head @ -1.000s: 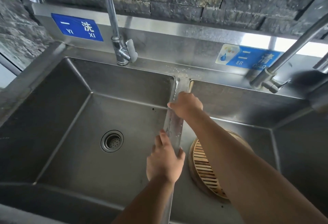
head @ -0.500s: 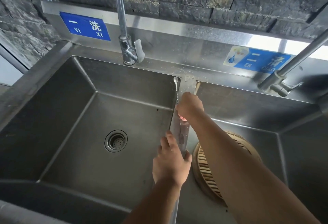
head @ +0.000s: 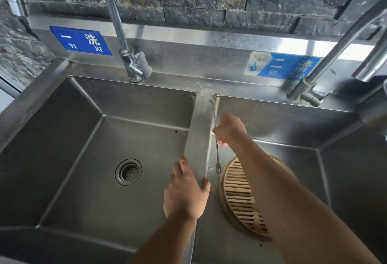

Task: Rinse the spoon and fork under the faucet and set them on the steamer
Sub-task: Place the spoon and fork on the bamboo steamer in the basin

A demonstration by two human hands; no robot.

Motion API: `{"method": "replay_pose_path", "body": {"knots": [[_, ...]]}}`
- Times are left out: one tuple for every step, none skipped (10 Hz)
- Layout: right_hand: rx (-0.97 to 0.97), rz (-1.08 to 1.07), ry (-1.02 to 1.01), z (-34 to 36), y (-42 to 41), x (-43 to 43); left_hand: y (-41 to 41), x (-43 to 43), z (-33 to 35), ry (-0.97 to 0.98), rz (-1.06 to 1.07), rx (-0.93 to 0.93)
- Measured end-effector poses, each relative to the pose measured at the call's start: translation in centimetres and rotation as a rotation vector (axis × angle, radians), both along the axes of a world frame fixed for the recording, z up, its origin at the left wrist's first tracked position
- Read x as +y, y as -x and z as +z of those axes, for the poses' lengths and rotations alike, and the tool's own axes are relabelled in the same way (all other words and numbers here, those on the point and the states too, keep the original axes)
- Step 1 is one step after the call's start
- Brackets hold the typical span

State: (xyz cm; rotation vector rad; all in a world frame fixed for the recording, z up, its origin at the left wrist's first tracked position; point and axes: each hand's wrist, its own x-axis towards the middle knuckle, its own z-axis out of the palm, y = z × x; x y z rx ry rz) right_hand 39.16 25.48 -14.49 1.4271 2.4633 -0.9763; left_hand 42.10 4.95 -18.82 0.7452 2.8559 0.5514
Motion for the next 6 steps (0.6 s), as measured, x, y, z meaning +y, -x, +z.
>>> {"method": "replay_pose_path", "body": {"knots": [[0.016,-0.056,0.124,-1.7,-2.0,1.4,0.0,0.0,0.1,-0.003,-0.005,0.007],[0.007,-0.115,0.214,-3.8,-4.5,2.4,-0.1,0.1,0.1,0.007,-0.005,0.014],[-0.002,-0.111,0.247,-5.9,-7.1,3.2,-0.1,0.1,0.1,0.019,0.003,0.022],[-0.024,-0.096,0.238,-7.5,-9.5,3.7,0.1,0.2,0.0,0.031,0.010,0.011],[-0.017,-0.121,0.184,-9.7,-11.5,3.6,0.1,0.2,-0.1,0.039,0.017,0.009],[0.006,-0.216,0.202,-11.7,-13.0,3.4,0.0,0.3,0.0,0.034,0.021,0.013]]}}
